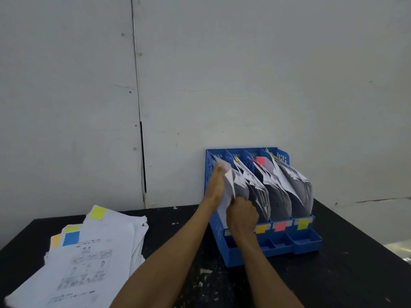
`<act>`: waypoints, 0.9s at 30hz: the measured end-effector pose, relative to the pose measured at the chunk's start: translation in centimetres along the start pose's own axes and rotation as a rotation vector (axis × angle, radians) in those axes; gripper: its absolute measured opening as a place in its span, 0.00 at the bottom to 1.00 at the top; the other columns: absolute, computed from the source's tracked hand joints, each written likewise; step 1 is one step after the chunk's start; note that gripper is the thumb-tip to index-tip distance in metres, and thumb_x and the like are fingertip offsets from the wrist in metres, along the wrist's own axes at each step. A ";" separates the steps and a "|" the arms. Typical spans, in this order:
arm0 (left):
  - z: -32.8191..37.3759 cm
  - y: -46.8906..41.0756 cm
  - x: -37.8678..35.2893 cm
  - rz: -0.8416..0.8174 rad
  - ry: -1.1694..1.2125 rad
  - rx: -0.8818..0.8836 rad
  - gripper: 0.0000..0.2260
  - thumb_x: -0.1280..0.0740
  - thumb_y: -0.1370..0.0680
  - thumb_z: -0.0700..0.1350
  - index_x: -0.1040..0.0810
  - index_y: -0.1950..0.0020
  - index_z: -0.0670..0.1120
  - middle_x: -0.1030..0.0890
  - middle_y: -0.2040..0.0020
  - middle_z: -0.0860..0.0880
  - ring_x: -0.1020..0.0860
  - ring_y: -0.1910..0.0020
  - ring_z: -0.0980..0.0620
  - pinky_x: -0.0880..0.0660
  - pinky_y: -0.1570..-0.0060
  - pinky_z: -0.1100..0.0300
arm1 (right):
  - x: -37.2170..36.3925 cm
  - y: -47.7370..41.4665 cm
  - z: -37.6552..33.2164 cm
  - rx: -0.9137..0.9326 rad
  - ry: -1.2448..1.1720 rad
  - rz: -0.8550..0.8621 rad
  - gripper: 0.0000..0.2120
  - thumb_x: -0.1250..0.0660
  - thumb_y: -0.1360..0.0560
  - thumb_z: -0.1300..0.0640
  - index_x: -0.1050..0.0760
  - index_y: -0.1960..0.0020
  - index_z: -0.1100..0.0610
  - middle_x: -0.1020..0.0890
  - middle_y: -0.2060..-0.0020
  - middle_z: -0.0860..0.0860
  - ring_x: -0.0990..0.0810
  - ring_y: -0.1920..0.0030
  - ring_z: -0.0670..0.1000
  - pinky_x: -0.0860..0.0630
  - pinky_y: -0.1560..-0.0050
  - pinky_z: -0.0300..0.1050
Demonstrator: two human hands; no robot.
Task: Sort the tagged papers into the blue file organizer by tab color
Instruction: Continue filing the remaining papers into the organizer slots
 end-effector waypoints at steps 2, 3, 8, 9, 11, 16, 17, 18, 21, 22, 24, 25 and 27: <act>-0.1 0.1 0.2 0.001 -0.157 -0.041 0.28 0.46 0.20 0.63 0.32 0.28 0.45 0.29 0.29 0.44 0.31 0.31 0.45 0.35 0.30 0.48 | 0.0 0.2 0.2 -0.001 0.093 -0.075 0.09 0.42 0.19 0.60 0.24 0.52 0.60 0.18 0.53 0.55 0.19 0.54 0.54 0.29 0.62 0.43; -0.4 0.0 0.5 0.000 -0.204 -0.053 0.30 0.46 0.21 0.63 0.34 0.26 0.45 0.32 0.27 0.46 0.34 0.28 0.46 0.38 0.27 0.48 | 0.0 0.3 0.2 -0.005 0.104 -0.084 0.09 0.42 0.19 0.59 0.24 0.50 0.60 0.19 0.52 0.55 0.19 0.52 0.54 0.29 0.62 0.43; 0.0 1.5 4.5 0.136 -0.219 -0.121 0.19 0.47 0.18 0.59 0.29 0.35 0.49 0.24 0.37 0.48 0.24 0.39 0.49 0.28 0.37 0.52 | 1.3 1.3 -1.9 -0.020 -0.095 0.109 0.14 0.37 0.21 0.50 0.27 0.45 0.60 0.20 0.50 0.57 0.20 0.52 0.59 0.27 0.61 0.48; 0.3 2.1 5.8 0.160 -0.233 -0.145 0.13 0.47 0.17 0.55 0.29 0.38 0.52 0.23 0.41 0.49 0.23 0.42 0.50 0.28 0.42 0.56 | 1.3 1.6 -2.7 0.007 -0.154 0.172 0.17 0.36 0.22 0.49 0.29 0.40 0.60 0.22 0.46 0.57 0.21 0.49 0.59 0.27 0.60 0.49; 0.6 3.5 9.4 0.218 -0.365 -0.213 0.10 0.44 0.17 0.50 0.25 0.42 0.51 0.21 0.45 0.48 0.22 0.46 0.52 0.29 0.48 0.61 | 0.9 2.6 -4.5 0.107 -0.232 0.294 0.25 0.34 0.24 0.51 0.35 0.31 0.59 0.26 0.40 0.57 0.25 0.42 0.58 0.23 0.54 0.51; -0.9 7.1 21.0 0.437 -0.799 -0.188 0.11 0.36 0.21 0.42 0.21 0.40 0.42 0.19 0.42 0.45 0.22 0.42 0.48 0.30 0.43 0.62 | -1.5 7.5 -10.2 0.250 -0.360 0.367 0.23 0.33 0.26 0.58 0.31 0.32 0.58 0.26 0.41 0.56 0.27 0.43 0.55 0.25 0.57 0.46; -1.1 8.5 23.5 0.510 -0.883 -0.122 0.12 0.37 0.21 0.42 0.21 0.40 0.42 0.20 0.41 0.44 0.23 0.41 0.45 0.30 0.42 0.59 | -2.7 8.7 -11.3 0.260 -0.401 0.280 0.17 0.33 0.25 0.58 0.28 0.36 0.57 0.24 0.44 0.54 0.26 0.44 0.54 0.27 0.56 0.44; -1.4 9.8 25.8 0.587 -0.964 -0.054 0.12 0.37 0.22 0.42 0.22 0.39 0.43 0.21 0.41 0.43 0.24 0.40 0.44 0.30 0.42 0.56 | -4.1 9.9 -12.3 0.263 -0.428 0.158 0.11 0.34 0.24 0.56 0.25 0.42 0.55 0.22 0.49 0.52 0.24 0.47 0.53 0.30 0.57 0.41; -1.8 14.3 31.7 0.762 -1.168 0.193 0.13 0.38 0.23 0.44 0.24 0.40 0.44 0.24 0.40 0.43 0.27 0.39 0.42 0.31 0.42 0.52 | -8.7 13.9 -14.6 0.262 -0.431 -0.163 0.09 0.36 0.23 0.50 0.23 0.54 0.55 0.21 0.56 0.50 0.21 0.52 0.53 0.32 0.61 0.42; -1.9 15.7 33.1 0.794 -1.217 0.263 0.13 0.38 0.23 0.45 0.25 0.40 0.44 0.24 0.40 0.44 0.27 0.39 0.42 0.31 0.43 0.52 | -9.9 15.2 -15.3 0.253 -0.391 -0.223 0.11 0.36 0.23 0.47 0.22 0.52 0.55 0.20 0.54 0.50 0.22 0.50 0.53 0.31 0.59 0.42; -2.1 17.9 35.4 0.846 -1.285 0.349 0.13 0.38 0.22 0.47 0.26 0.40 0.44 0.25 0.41 0.44 0.28 0.41 0.42 0.31 0.43 0.51 | -11.6 17.5 -16.5 0.227 -0.280 -0.304 0.18 0.38 0.23 0.42 0.21 0.46 0.55 0.21 0.48 0.51 0.24 0.45 0.53 0.28 0.52 0.45; -2.4 18.8 36.3 0.869 -1.302 0.363 0.14 0.38 0.22 0.47 0.26 0.39 0.44 0.25 0.41 0.44 0.27 0.41 0.43 0.32 0.42 0.50 | -12.4 18.5 -17.0 0.220 -0.207 -0.331 0.20 0.39 0.24 0.40 0.22 0.45 0.55 0.22 0.46 0.51 0.26 0.43 0.53 0.28 0.48 0.46; -3.2 20.2 37.8 0.901 -1.294 0.337 0.15 0.38 0.21 0.48 0.26 0.37 0.43 0.25 0.39 0.44 0.28 0.39 0.44 0.33 0.39 0.49 | -13.4 20.1 -17.6 0.229 -0.063 -0.327 0.22 0.41 0.23 0.38 0.23 0.44 0.55 0.25 0.43 0.51 0.29 0.41 0.53 0.31 0.43 0.47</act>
Point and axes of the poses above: each hand's wrist, its own y-axis away from the middle knuckle, its own x-axis out of the back of the hand, z = x × y, the point moved 3 cm from there along -y, towards the middle knuckle
